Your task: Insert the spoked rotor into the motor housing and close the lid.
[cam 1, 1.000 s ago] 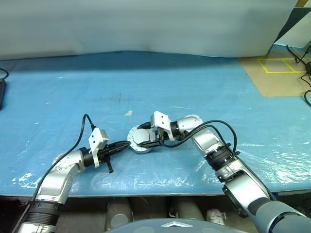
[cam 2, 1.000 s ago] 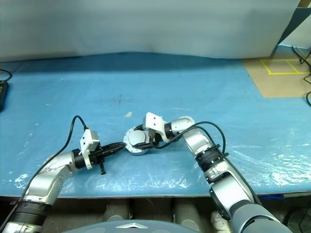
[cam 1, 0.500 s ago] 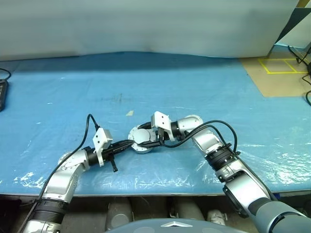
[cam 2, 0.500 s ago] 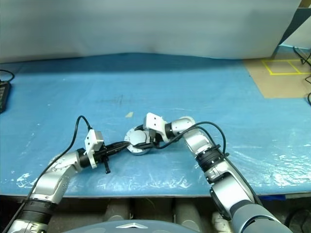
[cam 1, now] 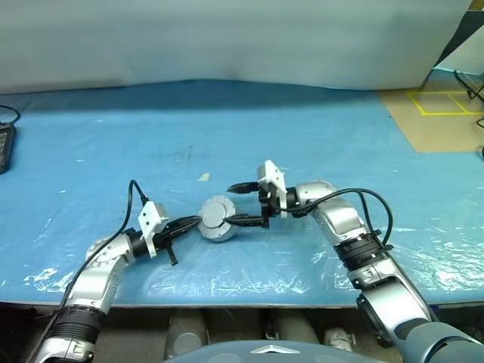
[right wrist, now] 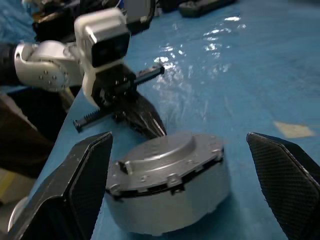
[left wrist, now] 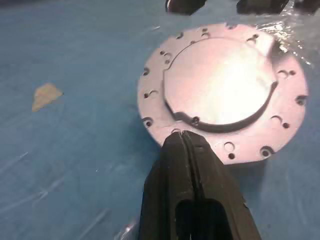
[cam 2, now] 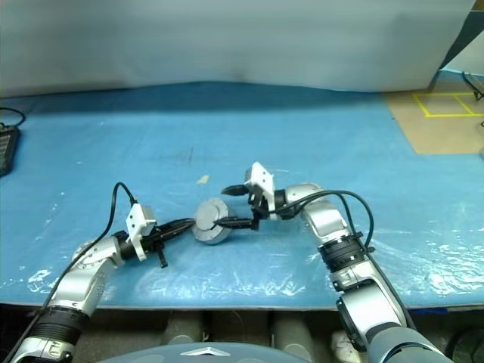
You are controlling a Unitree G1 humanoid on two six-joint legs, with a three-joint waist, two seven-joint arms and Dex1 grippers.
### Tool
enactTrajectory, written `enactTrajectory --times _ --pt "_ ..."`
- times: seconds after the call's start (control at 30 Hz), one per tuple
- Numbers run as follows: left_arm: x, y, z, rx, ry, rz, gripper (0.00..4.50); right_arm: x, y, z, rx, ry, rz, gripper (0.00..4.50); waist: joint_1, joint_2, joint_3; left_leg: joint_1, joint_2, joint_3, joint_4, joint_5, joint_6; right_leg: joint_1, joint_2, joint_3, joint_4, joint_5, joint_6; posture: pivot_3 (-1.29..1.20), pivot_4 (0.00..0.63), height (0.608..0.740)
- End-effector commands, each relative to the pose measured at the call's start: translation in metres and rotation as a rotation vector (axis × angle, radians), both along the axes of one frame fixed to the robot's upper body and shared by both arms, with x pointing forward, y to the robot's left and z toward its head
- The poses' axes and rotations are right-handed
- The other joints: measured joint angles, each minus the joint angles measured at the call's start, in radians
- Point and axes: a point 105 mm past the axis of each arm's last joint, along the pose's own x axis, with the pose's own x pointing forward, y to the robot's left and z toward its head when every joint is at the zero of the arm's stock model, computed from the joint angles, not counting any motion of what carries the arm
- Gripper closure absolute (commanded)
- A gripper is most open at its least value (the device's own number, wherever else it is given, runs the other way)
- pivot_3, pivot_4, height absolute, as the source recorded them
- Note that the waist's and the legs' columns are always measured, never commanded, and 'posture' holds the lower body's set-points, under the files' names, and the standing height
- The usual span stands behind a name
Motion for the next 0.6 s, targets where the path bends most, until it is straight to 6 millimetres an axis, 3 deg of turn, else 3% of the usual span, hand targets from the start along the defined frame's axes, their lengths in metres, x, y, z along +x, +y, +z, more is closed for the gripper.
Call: enactTrajectory --times 0.03,0.27,0.6 --pt "-0.011 -0.004 -0.026 0.044 0.09 -0.025 4.5 0.008 -0.011 0.01 0.02 0.041 -0.098 0.03 0.001 -0.001 0.0 -0.001 0.0 0.0 0.0 0.0 0.0 -0.001 0.0 0.0 -0.001 0.0 0.0 0.0 0.15 0.74" --pt "-0.01 -0.005 -0.024 0.035 0.077 -0.03 4.5 0.009 -0.029 0.001 -0.03 0.183 -0.179 0.03 0.012 0.0 0.001 -0.002 -0.001 0.0 -0.002 0.002 -0.004 -0.002 0.0 -0.001 -0.001 0.0 0.001 0.0 0.15 0.74" --pt "-0.007 -0.004 -0.017 0.034 0.055 -0.024 4.5 0.012 -0.021 0.011 0.066 -0.057 -0.13 0.03 0.011 0.0 0.001 -0.004 -0.001 0.0 -0.002 0.002 -0.003 -0.005 0.0 0.0 0.0 -0.001 0.001 0.0 0.15 0.74"
